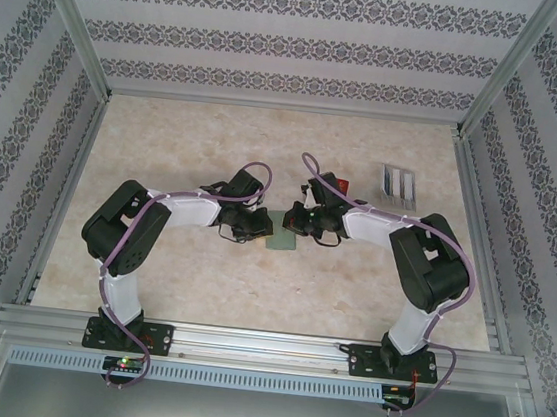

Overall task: Put the credit cards into the card holder
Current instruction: Close the button on the card holder.

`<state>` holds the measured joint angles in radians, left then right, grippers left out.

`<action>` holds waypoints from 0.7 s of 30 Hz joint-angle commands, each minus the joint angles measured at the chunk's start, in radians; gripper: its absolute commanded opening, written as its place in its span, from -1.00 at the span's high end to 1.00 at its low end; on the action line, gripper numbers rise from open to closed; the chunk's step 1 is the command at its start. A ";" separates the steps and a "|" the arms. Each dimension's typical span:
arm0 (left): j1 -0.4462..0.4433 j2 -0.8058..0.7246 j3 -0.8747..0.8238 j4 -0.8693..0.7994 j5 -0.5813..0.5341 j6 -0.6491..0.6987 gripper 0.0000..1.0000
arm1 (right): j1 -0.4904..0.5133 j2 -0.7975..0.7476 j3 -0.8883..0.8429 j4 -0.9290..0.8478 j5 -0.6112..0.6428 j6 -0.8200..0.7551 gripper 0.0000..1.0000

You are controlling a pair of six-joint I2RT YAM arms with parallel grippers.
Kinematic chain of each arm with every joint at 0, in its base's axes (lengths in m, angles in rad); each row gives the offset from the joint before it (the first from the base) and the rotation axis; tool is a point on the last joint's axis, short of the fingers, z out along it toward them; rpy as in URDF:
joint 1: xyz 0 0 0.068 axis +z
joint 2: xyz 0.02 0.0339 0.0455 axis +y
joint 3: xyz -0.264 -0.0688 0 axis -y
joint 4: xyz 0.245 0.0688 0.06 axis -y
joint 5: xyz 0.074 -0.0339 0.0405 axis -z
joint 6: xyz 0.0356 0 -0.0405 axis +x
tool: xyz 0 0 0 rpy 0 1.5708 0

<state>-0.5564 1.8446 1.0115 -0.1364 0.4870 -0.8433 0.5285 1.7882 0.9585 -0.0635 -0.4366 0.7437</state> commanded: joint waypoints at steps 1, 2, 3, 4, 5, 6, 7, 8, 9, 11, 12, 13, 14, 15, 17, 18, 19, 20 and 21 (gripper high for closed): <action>-0.013 0.004 -0.029 -0.002 -0.010 -0.014 0.72 | 0.016 0.028 0.032 -0.040 0.028 -0.037 1.00; -0.013 0.006 -0.030 0.000 -0.010 -0.016 0.72 | 0.016 0.032 0.036 -0.046 0.030 -0.041 1.00; -0.013 0.007 -0.031 0.004 -0.008 -0.018 0.72 | 0.018 0.034 0.037 -0.049 0.034 -0.044 1.00; -0.014 0.010 -0.032 0.006 -0.006 -0.019 0.73 | 0.020 0.034 0.038 -0.052 0.041 -0.047 1.00; -0.013 0.010 -0.033 0.007 -0.005 -0.019 0.72 | 0.024 0.035 0.037 -0.056 0.046 -0.050 1.00; -0.013 0.011 -0.033 0.007 -0.004 -0.020 0.72 | 0.027 0.036 0.036 -0.058 0.056 -0.053 1.00; -0.013 0.011 -0.033 0.007 -0.005 -0.020 0.72 | 0.031 0.038 0.036 -0.062 0.065 -0.058 1.00; -0.013 0.012 -0.032 0.006 -0.004 -0.020 0.72 | 0.035 0.041 0.036 -0.066 0.070 -0.062 1.00; -0.012 0.013 -0.033 0.007 -0.004 -0.019 0.72 | 0.040 0.044 0.037 -0.071 0.074 -0.067 1.00; -0.012 0.017 -0.031 0.005 0.000 -0.021 0.72 | 0.049 0.048 0.036 -0.082 0.087 -0.077 1.00; -0.010 0.019 -0.031 0.004 0.005 -0.025 0.73 | 0.056 0.047 0.033 -0.091 0.102 -0.084 1.00; -0.008 0.022 -0.031 0.006 0.007 -0.027 0.73 | 0.063 0.045 0.030 -0.101 0.120 -0.093 1.00; -0.006 0.024 -0.033 0.004 0.008 -0.029 0.73 | 0.067 0.043 0.026 -0.109 0.136 -0.100 1.00; -0.004 0.024 -0.035 0.007 0.008 -0.034 0.73 | 0.075 0.041 0.021 -0.116 0.151 -0.106 1.00; -0.003 0.024 -0.044 0.019 0.008 -0.043 0.73 | 0.091 0.036 0.007 -0.129 0.181 -0.116 1.00; -0.001 0.025 -0.047 0.023 0.010 -0.047 0.73 | 0.105 0.029 -0.006 -0.129 0.209 -0.121 1.00; 0.000 0.025 -0.048 0.028 0.014 -0.051 0.73 | 0.120 0.021 -0.023 -0.127 0.243 -0.125 1.00; 0.002 0.027 -0.049 0.029 0.015 -0.054 0.73 | 0.133 0.010 -0.042 -0.120 0.275 -0.126 1.00; 0.004 0.029 -0.050 0.030 0.016 -0.058 0.73 | 0.149 -0.005 -0.070 -0.104 0.309 -0.127 1.00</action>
<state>-0.5503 1.8442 0.9936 -0.1055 0.5003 -0.8745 0.6220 1.7821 0.9657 -0.0723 -0.2184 0.6483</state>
